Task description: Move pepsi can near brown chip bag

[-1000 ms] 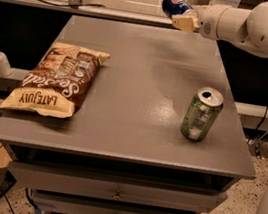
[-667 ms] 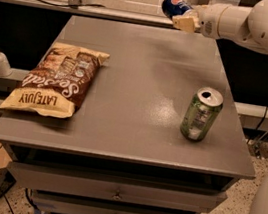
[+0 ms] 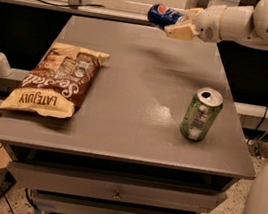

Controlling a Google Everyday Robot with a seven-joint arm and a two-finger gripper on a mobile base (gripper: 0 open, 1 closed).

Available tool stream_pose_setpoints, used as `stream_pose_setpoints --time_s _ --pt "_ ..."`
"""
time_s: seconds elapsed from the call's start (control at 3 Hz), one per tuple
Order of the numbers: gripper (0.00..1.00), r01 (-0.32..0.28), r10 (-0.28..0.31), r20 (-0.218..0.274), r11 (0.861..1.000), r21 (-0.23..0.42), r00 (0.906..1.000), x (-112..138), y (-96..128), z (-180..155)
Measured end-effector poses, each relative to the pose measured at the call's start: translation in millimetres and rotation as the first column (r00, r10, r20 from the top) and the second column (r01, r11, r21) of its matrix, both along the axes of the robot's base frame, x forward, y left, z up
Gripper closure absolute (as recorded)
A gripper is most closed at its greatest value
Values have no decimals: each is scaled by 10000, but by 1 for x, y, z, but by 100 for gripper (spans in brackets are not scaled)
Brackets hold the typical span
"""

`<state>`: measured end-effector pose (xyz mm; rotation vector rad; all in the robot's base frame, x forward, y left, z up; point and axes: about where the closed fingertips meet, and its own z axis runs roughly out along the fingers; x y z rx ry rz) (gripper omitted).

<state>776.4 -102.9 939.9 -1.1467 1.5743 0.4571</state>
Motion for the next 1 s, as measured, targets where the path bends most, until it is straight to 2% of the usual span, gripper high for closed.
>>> stream_pose_setpoints --time_s 0.33,0.67,1.0 --pt "100 -1430 1436 58 9881 -559 9896 -28 15 -7" --pt "100 -2563 2570 -18 9632 -808 9664 -58 29 -16" --pt "100 -3405 3392 -295 9374 -729 9402 -92 48 -28"
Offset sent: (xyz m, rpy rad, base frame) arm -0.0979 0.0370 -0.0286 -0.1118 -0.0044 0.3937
